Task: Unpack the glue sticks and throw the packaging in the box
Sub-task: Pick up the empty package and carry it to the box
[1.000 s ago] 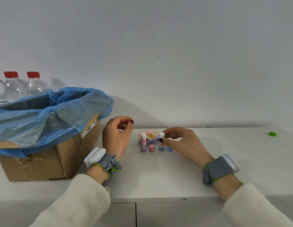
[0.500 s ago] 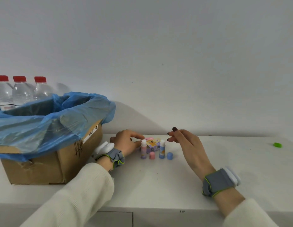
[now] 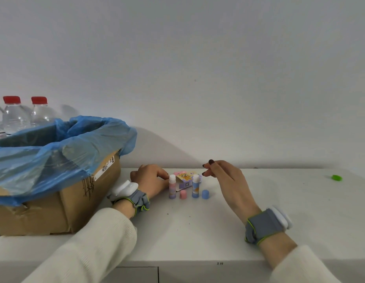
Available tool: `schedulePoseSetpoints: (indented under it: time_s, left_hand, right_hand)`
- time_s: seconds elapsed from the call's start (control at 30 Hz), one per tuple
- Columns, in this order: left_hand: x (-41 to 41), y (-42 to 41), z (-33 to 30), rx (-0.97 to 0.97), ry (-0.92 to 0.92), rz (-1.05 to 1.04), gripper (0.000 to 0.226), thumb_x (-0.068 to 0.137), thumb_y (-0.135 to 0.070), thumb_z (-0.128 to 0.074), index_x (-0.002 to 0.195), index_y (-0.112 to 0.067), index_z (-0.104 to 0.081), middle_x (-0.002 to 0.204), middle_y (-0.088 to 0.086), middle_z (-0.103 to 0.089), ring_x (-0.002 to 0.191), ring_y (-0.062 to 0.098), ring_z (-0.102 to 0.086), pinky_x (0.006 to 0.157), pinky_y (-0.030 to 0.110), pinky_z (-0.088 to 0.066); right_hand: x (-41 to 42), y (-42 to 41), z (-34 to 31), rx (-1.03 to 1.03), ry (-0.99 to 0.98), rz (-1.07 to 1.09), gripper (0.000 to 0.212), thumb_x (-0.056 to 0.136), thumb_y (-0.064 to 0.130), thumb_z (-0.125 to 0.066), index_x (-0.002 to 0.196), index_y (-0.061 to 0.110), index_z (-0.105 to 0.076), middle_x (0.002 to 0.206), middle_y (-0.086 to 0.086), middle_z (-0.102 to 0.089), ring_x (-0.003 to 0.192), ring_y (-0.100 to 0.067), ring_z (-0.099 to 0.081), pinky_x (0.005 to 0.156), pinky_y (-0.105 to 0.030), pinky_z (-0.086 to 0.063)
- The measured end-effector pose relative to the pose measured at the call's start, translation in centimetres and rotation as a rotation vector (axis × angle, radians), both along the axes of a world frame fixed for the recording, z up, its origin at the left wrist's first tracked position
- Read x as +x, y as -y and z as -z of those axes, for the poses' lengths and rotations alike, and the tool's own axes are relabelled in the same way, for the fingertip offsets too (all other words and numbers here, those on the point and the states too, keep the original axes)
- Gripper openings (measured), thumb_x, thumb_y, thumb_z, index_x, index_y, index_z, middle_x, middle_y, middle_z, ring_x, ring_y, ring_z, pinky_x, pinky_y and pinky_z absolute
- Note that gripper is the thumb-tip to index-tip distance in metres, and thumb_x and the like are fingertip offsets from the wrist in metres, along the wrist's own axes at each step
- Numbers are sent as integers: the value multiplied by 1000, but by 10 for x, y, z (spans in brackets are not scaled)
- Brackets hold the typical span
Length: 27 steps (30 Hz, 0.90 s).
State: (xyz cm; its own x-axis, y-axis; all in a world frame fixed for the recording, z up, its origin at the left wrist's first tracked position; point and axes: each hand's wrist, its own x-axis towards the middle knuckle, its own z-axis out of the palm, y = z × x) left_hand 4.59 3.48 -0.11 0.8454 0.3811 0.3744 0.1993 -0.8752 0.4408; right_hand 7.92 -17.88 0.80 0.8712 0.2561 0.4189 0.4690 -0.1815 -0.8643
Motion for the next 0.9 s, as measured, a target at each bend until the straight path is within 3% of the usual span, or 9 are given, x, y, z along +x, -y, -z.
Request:
schedulePoseSetpoints:
  time_s: [0.2,0.3,0.6,0.77,0.9]
  left_hand:
    - [-1,3,0,-24,17,-25,5,72,-39,-69,76,-37,-71,107,-6,-69,106,25,-57,80,32,-32]
    - [-2,4,1,-40,14,-4,11,71,-38,-69,81,-40,-72,107,-5,-69,103,24,-59,76,32,-29]
    - [-1,4,-2,-19,53,-29,14,74,-35,-68,84,-31,-78,104,-3,-72,108,27,-57,86,35,-40]
    - [-4,2,-8,-84,252,-85,12,74,-31,-72,82,-24,-79,101,-2,-73,100,27,-64,86,38,-48]
    - [-8,2,-13,-129,444,-152,11,73,-22,-74,81,-17,-79,96,4,-73,91,28,-67,76,34,-51]
  right_hand:
    - [-1,-1,0,9,5,-4,27,93,42,-45,93,29,-68,86,10,-74,101,-19,-63,107,-53,-34]
    - [-1,-1,0,12,6,-3,27,91,44,-45,90,31,-68,84,12,-74,101,-18,-63,107,-53,-34]
    - [0,0,0,19,10,-6,23,91,41,-47,88,33,-68,80,17,-74,100,-16,-63,106,-52,-35]
    - [0,1,0,18,10,-5,21,91,37,-47,89,33,-68,83,15,-75,100,-14,-63,106,-51,-36]
    - [-1,1,-1,3,23,32,18,90,26,-51,90,34,-68,84,18,-74,95,-5,-62,105,-49,-38]
